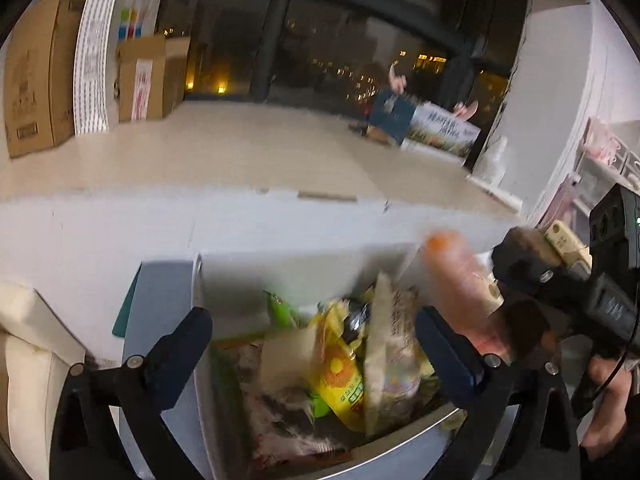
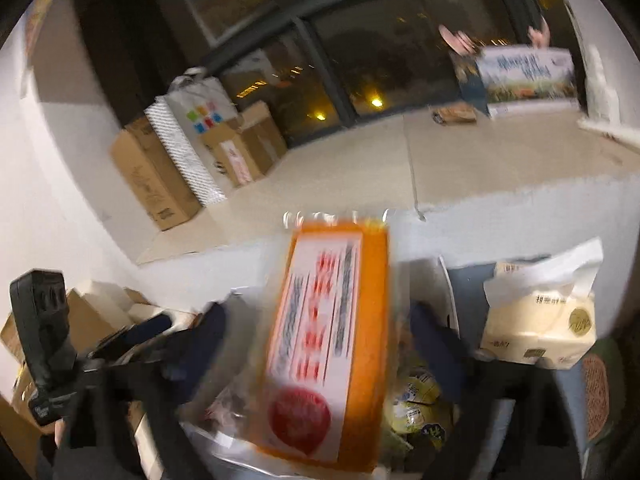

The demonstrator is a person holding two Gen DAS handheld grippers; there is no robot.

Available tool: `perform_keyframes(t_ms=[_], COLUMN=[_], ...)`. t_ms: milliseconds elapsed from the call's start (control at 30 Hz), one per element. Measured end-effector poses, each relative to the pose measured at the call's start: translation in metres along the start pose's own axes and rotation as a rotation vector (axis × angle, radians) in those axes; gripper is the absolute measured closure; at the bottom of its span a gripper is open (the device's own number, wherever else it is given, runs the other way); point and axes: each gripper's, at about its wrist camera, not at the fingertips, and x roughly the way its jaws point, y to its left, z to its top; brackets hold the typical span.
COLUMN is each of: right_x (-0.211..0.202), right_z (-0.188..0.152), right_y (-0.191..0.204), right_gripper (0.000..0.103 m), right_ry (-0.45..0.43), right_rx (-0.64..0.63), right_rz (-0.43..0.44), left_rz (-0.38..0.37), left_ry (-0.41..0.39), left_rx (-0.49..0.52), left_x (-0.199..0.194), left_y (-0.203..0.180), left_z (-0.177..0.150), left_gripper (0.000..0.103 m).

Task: Organize snacks
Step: 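Carry the orange bag and cream bread bag into the white box and release, then grasp the yellow cracker bag with the right gripper while the left grasps the small cracker packet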

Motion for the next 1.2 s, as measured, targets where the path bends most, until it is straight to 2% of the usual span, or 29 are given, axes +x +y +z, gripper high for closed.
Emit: perform_keyframes(t_ms=[133,300,433,567,667,867,933,1033,1200], right_x=[0.000,-0.025,-0.053,-0.093,-0.129,-0.177,-0.186,-0.196,-0.191], right_z=[-0.010,-0.019,-0.022,-0.035,-0.060,-0.130,-0.154,-0.194,-0.248], right_y=[-0.020,-0.033,-0.027,-0.011,0.006,0.026,0.027,0.020,-0.004], right_gripper=[0.000,0.000,0.000,0.000,0.000,0.000,0.000,0.000,0.000], right_ry=[-0.009,-0.058,-0.106,-0.151,-0.188,-0.207,-0.195,-0.173,-0.079], right_rx=[0.087,0.123,0.097,0.046,-0.036,-0.122,-0.142,-0.155,-0.126], right_rz=[0.015,0.053,0.061,0.073,0.062,0.030,-0.001,-0.079,-0.180], left_rz=[-0.004,-0.011,-0.006,-0.032,-0.030,-0.100,-0.085,-0.116,-0.125], left_ry=[-0.002,-0.011,-0.047,-0.088,-0.107,-0.126,-0.126,-0.093,-0.043], left_rx=[0.002,0.045,0.108,0.188,0.238,0.194,0.172,0.127,0.113], left_x=[0.000,-0.012,-0.038,-0.073,-0.095,-0.134,-0.142,-0.149,-0.153], left_y=[0.006,-0.005,-0.027,-0.052,-0.068,-0.077,-0.076,-0.071,-0.065], left_z=[-0.017,-0.026,-0.032,-0.051,-0.070,-0.122,-0.143,-0.177,-0.223], left_gripper=[0.000,0.000,0.000,0.000,0.000,0.000,0.000,0.000,0.000])
